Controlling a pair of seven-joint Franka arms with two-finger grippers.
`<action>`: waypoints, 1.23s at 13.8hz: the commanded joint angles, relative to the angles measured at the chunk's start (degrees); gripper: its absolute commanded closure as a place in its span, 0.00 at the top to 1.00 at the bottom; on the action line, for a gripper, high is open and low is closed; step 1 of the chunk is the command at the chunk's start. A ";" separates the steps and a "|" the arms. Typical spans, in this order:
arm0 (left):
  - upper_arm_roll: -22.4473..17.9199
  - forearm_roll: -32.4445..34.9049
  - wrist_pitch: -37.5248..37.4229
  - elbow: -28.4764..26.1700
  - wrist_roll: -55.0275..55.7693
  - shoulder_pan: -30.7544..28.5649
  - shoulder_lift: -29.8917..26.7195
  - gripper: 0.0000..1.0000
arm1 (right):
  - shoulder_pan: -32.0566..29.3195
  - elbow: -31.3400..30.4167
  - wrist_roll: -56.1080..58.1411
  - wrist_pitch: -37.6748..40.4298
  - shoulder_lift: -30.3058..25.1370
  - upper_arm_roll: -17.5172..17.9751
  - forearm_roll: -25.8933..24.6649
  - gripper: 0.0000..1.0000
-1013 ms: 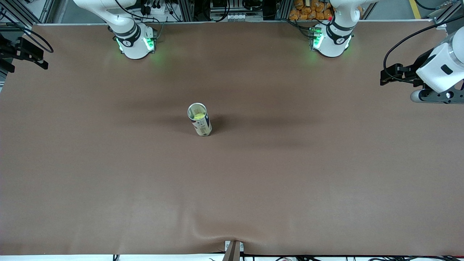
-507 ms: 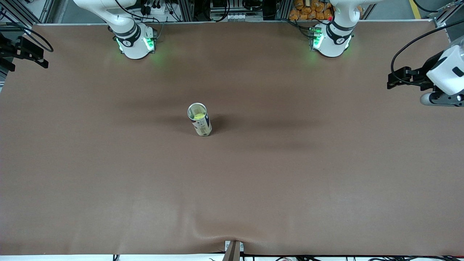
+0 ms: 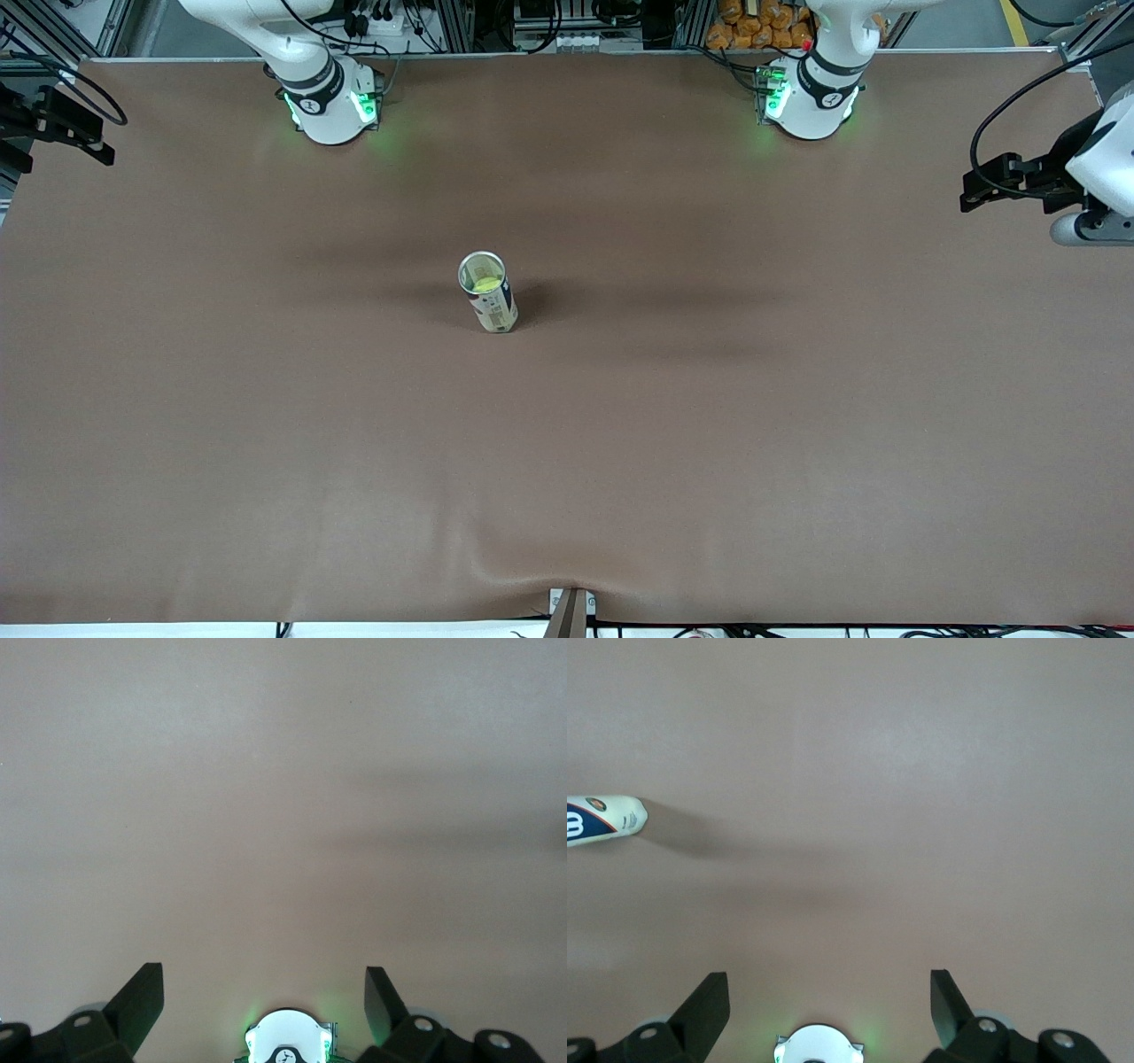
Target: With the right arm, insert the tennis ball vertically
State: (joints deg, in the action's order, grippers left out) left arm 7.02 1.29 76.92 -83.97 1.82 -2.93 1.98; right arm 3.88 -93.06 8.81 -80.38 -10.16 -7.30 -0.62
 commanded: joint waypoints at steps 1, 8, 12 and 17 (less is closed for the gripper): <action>-0.52 -0.68 2.53 -4.61 0.64 -0.14 -3.90 1.00 | 1.56 3.32 -0.02 0.84 0.14 -0.26 -0.95 1.00; -0.96 -1.38 6.15 -7.09 -0.59 -1.37 -7.60 1.00 | 0.95 3.41 0.33 0.84 0.93 -0.43 -1.48 1.00; -2.79 -1.38 5.17 -6.46 -2.94 -1.37 -6.81 1.00 | 0.69 3.50 0.59 0.84 0.93 -0.70 -1.48 1.00; -3.07 -0.95 6.22 -6.46 -3.32 -1.28 -6.11 1.00 | 0.77 3.50 0.24 0.75 0.93 -0.70 -1.48 1.00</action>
State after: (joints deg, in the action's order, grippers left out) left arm 3.52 0.70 82.86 -90.61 -1.62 -4.18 -4.03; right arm 4.62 -90.89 8.81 -80.33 -9.79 -7.87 -1.50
